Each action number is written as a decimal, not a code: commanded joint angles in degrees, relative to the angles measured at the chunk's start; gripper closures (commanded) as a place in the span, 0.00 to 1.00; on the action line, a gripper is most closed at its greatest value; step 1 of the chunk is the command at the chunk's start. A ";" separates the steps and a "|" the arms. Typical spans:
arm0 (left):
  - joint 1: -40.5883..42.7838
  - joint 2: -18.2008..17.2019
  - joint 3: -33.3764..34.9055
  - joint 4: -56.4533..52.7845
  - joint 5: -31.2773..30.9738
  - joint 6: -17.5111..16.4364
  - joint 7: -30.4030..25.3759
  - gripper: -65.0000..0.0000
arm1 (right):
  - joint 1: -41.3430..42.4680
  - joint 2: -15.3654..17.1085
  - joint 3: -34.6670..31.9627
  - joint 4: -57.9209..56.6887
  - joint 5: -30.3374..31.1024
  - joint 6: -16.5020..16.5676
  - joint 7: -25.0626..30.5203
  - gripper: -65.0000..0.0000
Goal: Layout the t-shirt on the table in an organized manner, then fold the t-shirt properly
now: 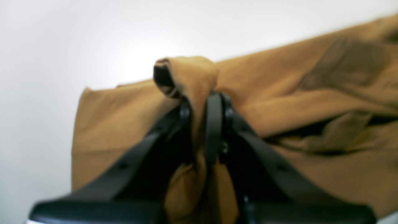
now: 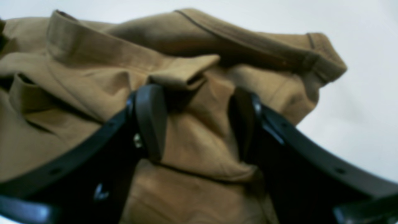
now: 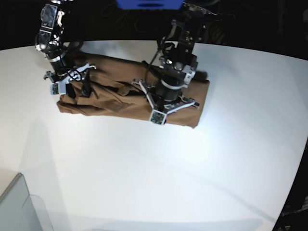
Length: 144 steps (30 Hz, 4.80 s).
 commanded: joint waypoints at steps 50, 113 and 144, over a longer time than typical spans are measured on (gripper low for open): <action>0.89 -3.85 8.73 5.82 -0.13 1.56 -1.12 0.53 | -0.51 0.20 -0.25 -0.23 -1.79 0.51 -3.93 0.47; 1.85 -8.69 -21.33 -5.52 -23.69 -13.38 2.93 0.77 | -4.56 -9.20 10.82 15.94 -1.44 0.16 -13.07 0.41; 9.15 -8.25 -27.75 1.87 -23.69 -13.38 3.02 0.77 | -3.50 -10.87 1.68 20.25 -1.44 0.42 -13.16 1.00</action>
